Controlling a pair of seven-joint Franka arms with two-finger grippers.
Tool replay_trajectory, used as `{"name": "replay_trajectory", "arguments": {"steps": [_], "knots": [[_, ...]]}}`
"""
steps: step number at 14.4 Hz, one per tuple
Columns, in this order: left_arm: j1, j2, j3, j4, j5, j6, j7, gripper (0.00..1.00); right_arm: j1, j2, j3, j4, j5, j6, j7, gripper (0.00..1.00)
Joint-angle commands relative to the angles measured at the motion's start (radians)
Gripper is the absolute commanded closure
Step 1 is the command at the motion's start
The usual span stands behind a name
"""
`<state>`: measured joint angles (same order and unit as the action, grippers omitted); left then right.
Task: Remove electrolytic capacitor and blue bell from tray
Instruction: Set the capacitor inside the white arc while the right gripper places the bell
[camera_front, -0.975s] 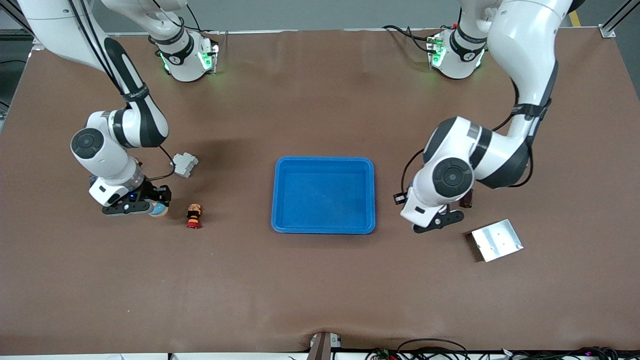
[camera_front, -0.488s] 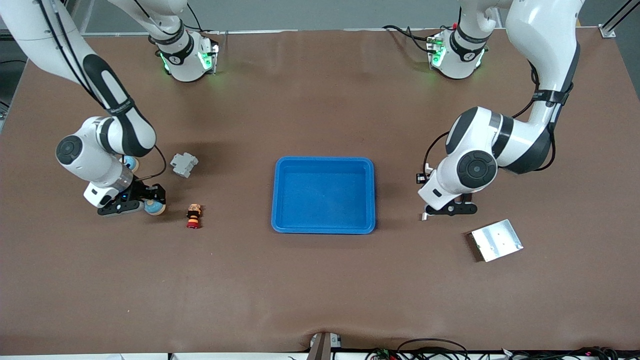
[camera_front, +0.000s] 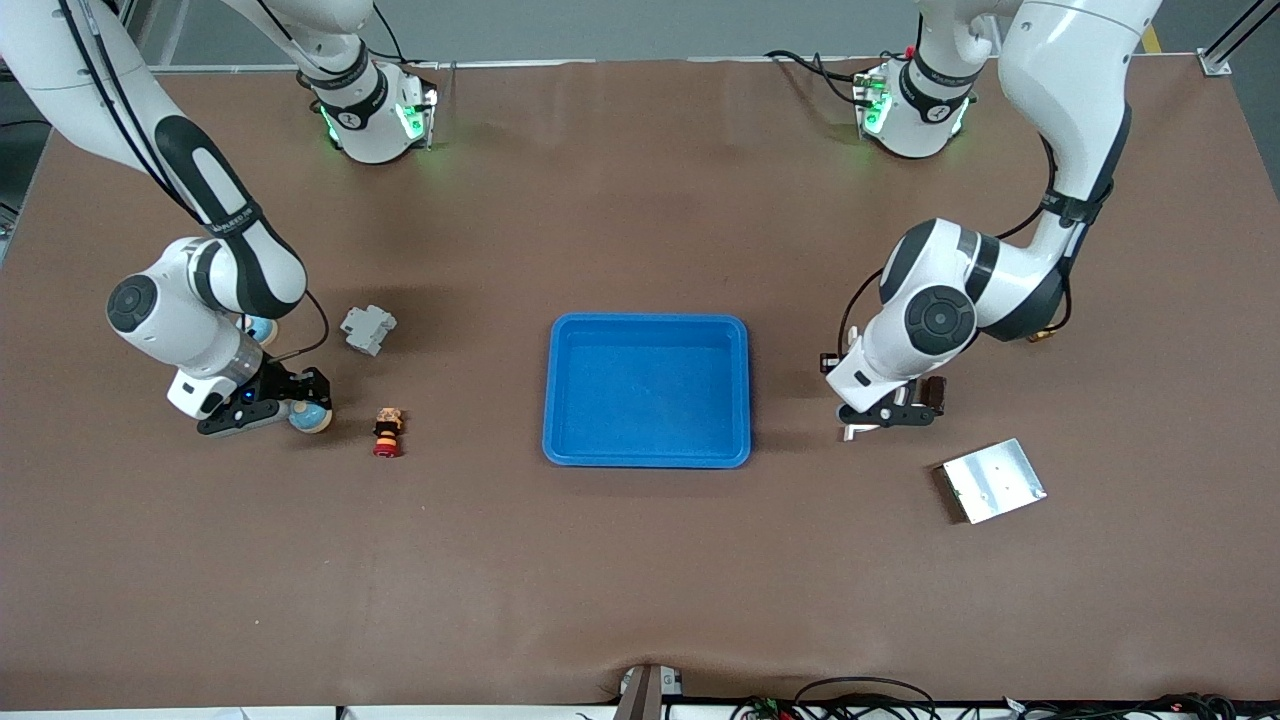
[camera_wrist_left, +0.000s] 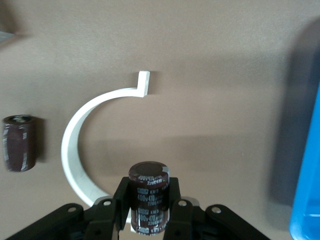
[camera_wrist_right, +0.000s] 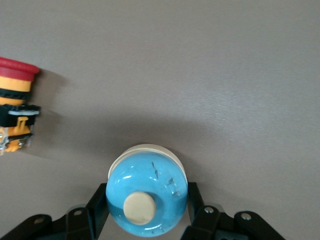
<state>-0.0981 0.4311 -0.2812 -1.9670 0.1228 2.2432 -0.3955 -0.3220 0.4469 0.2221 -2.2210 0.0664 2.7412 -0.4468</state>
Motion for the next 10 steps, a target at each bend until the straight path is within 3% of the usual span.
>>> {"name": "replay_trajectory", "arguments": {"steps": [1,5,10], "knots": [[0.023,-0.042,-0.006,-0.110,0.001,0.122,0.015,0.96,0.004,-0.037,0.006,-0.008,0.004,-0.044,-0.030,1.00],[0.057,-0.029,-0.006,-0.144,0.052,0.211,0.017,0.96,0.001,-0.083,-0.001,-0.009,-0.054,-0.141,-0.029,1.00],[0.081,0.009,-0.006,-0.156,0.089,0.292,0.017,0.96,-0.002,-0.093,-0.004,-0.012,-0.102,-0.167,-0.024,1.00]]}}
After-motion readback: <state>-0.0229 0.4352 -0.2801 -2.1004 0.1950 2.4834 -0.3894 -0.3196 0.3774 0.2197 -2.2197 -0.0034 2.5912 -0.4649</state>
